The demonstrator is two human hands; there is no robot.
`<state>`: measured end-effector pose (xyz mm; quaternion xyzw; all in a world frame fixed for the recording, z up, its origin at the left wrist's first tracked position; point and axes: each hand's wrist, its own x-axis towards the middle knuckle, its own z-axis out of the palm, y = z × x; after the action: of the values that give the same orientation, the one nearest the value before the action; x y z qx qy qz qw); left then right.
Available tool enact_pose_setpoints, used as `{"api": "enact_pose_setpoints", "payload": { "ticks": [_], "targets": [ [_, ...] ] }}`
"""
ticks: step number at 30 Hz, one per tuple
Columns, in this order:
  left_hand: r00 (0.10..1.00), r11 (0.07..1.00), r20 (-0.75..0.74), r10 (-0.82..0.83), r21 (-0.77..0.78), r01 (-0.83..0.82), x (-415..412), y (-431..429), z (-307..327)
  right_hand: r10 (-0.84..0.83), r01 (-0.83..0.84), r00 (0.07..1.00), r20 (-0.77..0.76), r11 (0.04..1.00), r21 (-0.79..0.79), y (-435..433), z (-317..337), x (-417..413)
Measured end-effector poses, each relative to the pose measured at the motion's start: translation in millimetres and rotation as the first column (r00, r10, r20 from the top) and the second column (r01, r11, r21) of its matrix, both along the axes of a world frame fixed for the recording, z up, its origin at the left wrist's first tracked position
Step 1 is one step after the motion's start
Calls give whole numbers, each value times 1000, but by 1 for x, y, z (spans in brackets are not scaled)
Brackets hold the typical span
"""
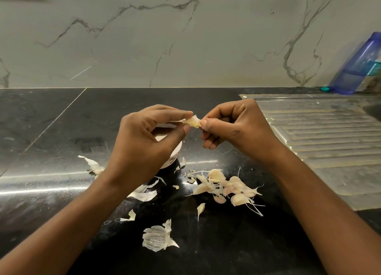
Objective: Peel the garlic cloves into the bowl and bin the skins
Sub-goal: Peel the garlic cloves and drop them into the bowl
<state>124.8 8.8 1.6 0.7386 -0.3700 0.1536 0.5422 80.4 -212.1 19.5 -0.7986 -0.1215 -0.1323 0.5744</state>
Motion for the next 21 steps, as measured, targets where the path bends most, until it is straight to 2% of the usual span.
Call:
{"api": "enact_pose_setpoints", "payload": {
  "ticks": [8,10,16,21],
  "targets": [
    [992,995,118,49,80,-58,-3,0,-3,41,-41,999,16,999,1,2,0,-1],
    [996,997,91,25,70,-31,-2,-2,-4,39,-39,999,22,999,5,1,1,-1],
    [988,993,-141,-63,-104,49,4,-4,-5,-43,44,998,36,999,-13,-3,2,0],
    [991,992,-111,-71,-108,59,5,-1,-5,-14,14,1000,10,1000,-11,-4,3,0]
  ]
}}
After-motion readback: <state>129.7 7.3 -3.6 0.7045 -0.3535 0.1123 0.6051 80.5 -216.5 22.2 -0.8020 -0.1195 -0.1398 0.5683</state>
